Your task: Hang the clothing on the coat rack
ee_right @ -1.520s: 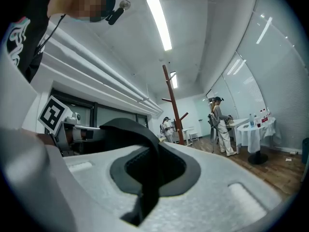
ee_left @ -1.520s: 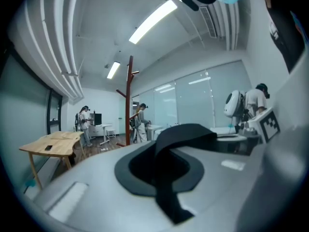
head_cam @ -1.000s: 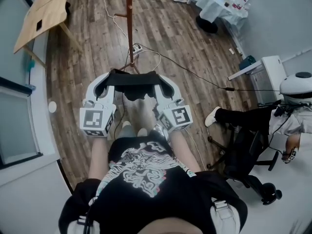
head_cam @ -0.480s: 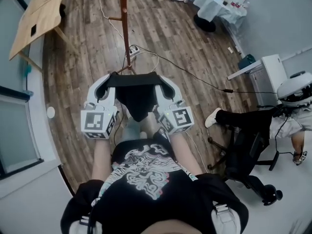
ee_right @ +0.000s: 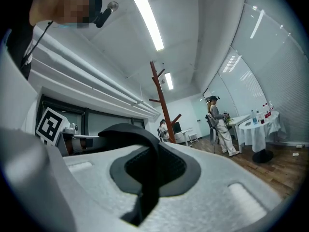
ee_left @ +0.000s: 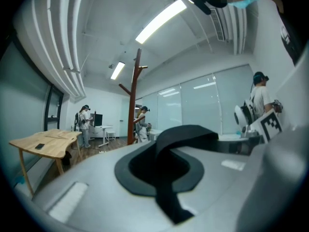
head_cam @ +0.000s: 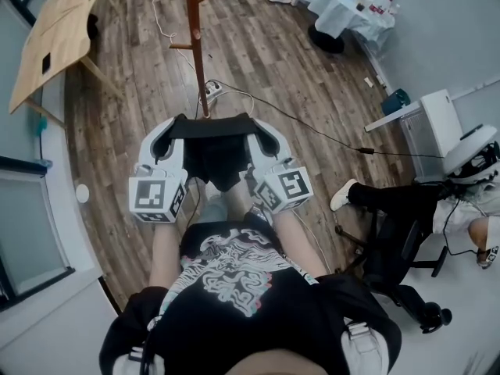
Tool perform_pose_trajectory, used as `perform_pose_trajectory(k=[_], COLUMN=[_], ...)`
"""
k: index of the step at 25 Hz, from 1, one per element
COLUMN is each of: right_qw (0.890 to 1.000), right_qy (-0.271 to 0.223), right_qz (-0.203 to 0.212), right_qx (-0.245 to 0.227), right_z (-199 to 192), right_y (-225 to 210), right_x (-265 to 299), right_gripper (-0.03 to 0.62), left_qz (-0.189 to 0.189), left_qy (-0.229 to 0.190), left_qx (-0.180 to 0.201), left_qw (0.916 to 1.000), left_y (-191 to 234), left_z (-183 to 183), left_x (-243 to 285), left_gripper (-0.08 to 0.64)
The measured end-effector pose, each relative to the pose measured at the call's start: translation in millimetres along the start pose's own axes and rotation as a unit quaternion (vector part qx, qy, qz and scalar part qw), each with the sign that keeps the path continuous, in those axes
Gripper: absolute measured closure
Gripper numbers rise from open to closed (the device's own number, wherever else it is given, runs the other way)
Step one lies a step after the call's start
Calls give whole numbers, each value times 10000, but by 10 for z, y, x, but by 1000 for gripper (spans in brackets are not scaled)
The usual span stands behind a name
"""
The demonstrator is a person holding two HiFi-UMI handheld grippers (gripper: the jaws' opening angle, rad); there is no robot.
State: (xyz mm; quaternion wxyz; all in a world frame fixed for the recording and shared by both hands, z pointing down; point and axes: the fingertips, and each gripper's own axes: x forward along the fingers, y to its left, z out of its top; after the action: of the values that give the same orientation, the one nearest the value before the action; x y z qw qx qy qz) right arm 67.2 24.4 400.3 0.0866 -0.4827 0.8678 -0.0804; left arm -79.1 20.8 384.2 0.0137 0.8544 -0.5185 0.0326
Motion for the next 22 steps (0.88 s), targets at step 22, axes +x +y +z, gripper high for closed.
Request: perform_pose_trajectory(k=[22], right_qw=[9998], right_qy=[-72], right_qz=[-45], right_qx=[177], right_z=[53], right_y=[-536], right_x=[1503], right_gripper=[578], left_qz=[-150], left_qy=[-107], left_qx=[-83], left_qw=[9998], left_y=[1036], left_z=[149], left_x=[1266], left_gripper=[557])
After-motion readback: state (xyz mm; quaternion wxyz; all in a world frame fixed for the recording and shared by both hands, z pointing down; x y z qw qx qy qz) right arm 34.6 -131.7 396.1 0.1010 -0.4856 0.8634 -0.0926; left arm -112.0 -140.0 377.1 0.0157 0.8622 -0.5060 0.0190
